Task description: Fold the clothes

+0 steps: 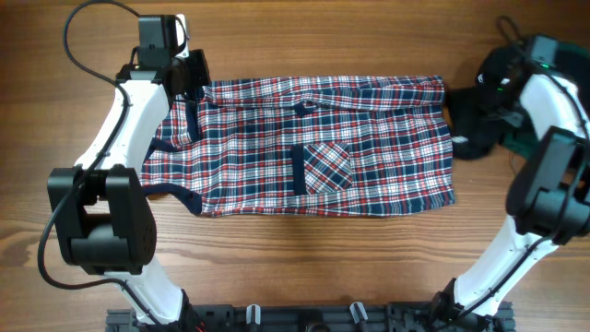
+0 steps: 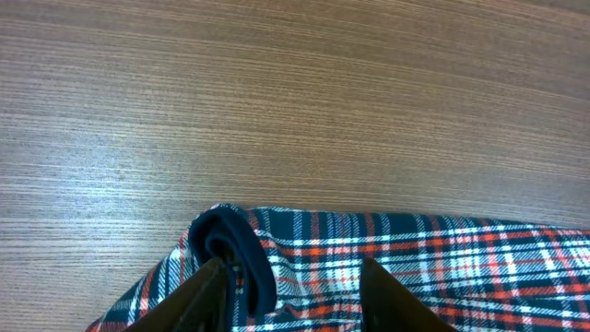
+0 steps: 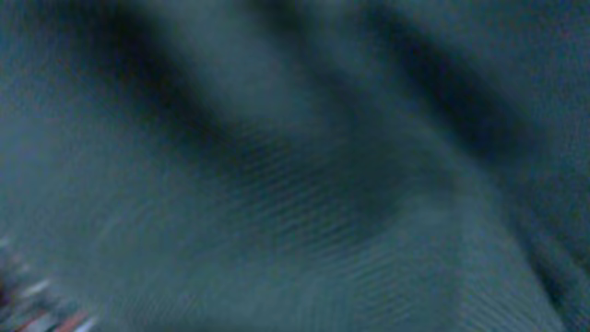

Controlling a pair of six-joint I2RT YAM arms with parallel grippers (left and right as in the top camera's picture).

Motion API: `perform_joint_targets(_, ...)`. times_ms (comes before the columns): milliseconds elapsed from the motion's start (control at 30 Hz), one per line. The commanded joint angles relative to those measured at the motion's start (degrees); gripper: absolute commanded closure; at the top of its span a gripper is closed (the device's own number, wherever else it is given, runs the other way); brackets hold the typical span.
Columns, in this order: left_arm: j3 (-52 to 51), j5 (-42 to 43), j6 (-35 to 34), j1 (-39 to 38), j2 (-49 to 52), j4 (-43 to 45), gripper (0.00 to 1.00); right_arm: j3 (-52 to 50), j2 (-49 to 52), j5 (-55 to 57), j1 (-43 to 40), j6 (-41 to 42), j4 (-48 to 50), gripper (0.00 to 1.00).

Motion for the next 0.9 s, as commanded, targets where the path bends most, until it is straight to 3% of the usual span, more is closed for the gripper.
perform_joint_targets(0,1.0,-0.7,0.5,0.4,0.1,-0.1,0.53,-0.4,1.0,5.4,-7.7,0.9,-0.4,0.96)
perform_joint_targets(167,1.0,-0.6,0.5,0.3,0.1,-0.3,0.53,-0.3,-0.4,-4.1,-8.9,-1.2,0.0,0.96)
perform_joint_targets(267,1.0,0.6,0.5,0.3,-0.4,-0.7,0.54,0.7,-3.3,-6.2,-6.3,-1.7,0.2,0.84)
perform_joint_targets(300,1.0,0.7,0.5,0.3,-0.6,-0.9,0.53,1.3,-4.3,-6.2,-5.3,-1.9,0.2,0.76)
perform_joint_targets(400,1.0,0.8,0.5,0.1,-2.5,-1.4,0.53,2.3,-8.9,-9.8,-2.0,-3.3,0.1,0.34)
perform_joint_targets(533,1.0,5.5,0.1,-1.5,-5.9,-7.8,0.49,2.3,-13.9,-15.7,2.5,-3.3,-2.0,0.07)
perform_joint_targets(733,1.0,7.2,-9.6,-4.0,-4.7,-22.6,0.54,1.4,-12.1,-25.7,8.3,-6.0,-6.9,0.01)
perform_joint_targets(867,-0.3,7.2,-10.9,-4.4,-3.9,-25.3,0.55,0.6,-9.3,-26.1,11.5,-4.2,-6.1,0.01)
